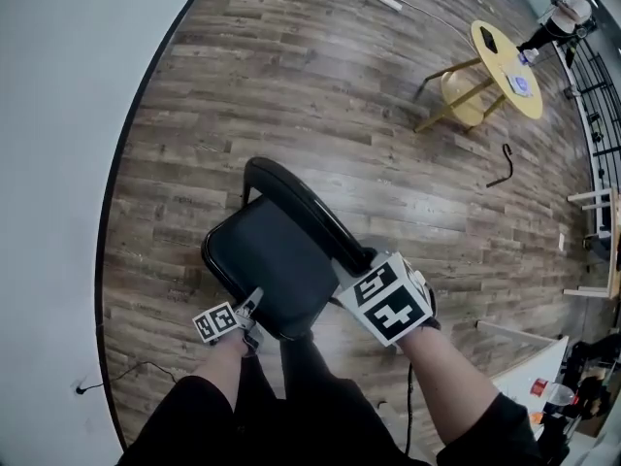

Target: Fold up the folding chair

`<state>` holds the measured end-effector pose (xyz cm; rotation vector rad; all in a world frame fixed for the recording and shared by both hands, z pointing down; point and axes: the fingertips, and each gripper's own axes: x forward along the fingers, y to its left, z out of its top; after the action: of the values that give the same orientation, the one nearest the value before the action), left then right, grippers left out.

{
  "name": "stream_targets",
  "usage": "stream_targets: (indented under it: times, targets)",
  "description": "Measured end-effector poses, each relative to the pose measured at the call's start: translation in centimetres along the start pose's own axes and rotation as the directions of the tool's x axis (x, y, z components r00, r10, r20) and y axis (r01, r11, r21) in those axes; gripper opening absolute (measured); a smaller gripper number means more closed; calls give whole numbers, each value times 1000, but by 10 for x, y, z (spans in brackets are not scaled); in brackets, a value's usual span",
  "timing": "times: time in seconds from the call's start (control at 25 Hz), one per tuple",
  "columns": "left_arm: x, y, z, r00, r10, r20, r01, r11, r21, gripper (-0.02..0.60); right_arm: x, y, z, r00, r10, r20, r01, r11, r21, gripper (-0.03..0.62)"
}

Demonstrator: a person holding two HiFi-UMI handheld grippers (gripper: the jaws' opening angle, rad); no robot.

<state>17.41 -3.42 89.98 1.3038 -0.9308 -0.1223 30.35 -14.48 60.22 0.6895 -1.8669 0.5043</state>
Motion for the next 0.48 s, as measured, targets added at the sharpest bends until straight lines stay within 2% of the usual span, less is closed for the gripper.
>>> stream_targets:
  times: [0.48]
  targets:
    - [-5,-36,-24,999,19,43,-17,999,-45,192,-12,46,-7,1000,7,-1,-7,996,-89,46]
